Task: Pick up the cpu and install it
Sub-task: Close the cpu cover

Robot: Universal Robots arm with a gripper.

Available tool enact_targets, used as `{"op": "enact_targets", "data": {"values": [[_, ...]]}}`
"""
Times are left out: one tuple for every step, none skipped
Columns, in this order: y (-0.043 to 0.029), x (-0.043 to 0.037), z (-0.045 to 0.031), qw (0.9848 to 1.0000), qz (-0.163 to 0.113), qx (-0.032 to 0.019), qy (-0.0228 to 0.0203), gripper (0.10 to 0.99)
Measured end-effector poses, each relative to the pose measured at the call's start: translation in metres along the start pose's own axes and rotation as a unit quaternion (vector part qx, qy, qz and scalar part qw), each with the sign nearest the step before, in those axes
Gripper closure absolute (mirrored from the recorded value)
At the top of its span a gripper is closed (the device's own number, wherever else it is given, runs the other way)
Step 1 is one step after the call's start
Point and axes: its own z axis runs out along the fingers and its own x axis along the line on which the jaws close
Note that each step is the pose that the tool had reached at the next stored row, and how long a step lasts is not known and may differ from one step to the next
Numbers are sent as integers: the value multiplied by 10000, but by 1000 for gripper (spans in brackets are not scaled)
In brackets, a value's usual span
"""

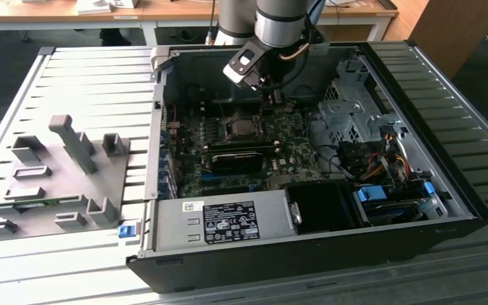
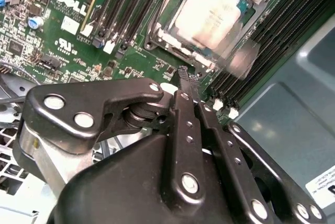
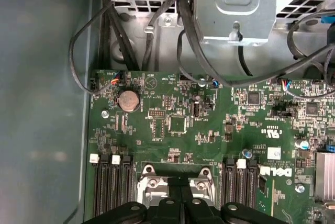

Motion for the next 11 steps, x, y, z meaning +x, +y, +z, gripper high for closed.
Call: {"op": "enact_targets", "data": {"values": [[-10,0,1,10000,0,0,0,980],[-21,0,2,10000,1,0,0,980],[-32,1,3,10000,1,0,0,980],[-45,1,6,10000,2,0,1,980],[-62,1,9,10000,2,-1,2,980],[-79,1,12,10000,2,-1,1,980],[-95,1,13,10000,2,0,0,980],[-110,2,15,10000,2,0,0,980],[-128,2,17,10000,3,0,-1,980],[-146,2,18,10000,3,0,-1,980],[-169,3,19,10000,3,0,0,980]]}}
